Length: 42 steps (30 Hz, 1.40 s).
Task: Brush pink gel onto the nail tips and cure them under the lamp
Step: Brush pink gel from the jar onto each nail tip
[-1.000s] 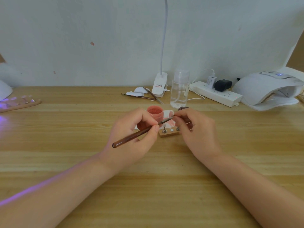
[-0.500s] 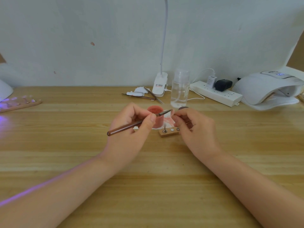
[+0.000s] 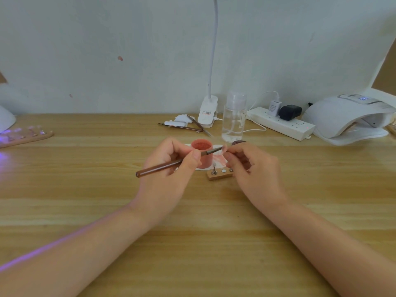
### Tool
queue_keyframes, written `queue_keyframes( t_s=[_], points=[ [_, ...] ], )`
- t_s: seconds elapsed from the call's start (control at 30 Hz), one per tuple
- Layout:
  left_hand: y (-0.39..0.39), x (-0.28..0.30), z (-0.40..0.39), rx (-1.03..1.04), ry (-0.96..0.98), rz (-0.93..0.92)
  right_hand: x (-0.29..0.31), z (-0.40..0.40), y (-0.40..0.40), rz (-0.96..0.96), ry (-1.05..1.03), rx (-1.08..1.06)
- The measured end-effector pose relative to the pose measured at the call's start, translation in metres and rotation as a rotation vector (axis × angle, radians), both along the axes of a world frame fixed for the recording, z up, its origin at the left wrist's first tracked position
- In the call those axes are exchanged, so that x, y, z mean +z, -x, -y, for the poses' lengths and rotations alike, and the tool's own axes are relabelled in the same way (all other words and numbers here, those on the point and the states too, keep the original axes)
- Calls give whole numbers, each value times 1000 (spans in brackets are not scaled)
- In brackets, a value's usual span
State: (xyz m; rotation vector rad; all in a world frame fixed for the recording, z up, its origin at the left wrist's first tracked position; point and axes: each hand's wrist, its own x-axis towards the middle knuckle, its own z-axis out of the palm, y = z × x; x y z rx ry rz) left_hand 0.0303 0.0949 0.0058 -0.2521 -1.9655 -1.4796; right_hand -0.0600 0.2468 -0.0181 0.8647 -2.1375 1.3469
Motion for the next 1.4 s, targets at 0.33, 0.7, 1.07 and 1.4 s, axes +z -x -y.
queue_keyframes(
  t_s=[0.33, 0.7, 1.07, 1.4],
  points=[
    [0, 3, -2, 15, -54, -40, 0, 1, 0, 45, 30, 13],
    [-1, 1, 2, -19, -101, 14, -1, 1, 0, 52, 21, 10],
    [0, 1, -2, 8, -74, 0, 1, 0, -1, 42, 13, 14],
    [-2, 5, -2, 7, -129, -39, 1, 0, -1, 26, 18, 8]
  ],
)
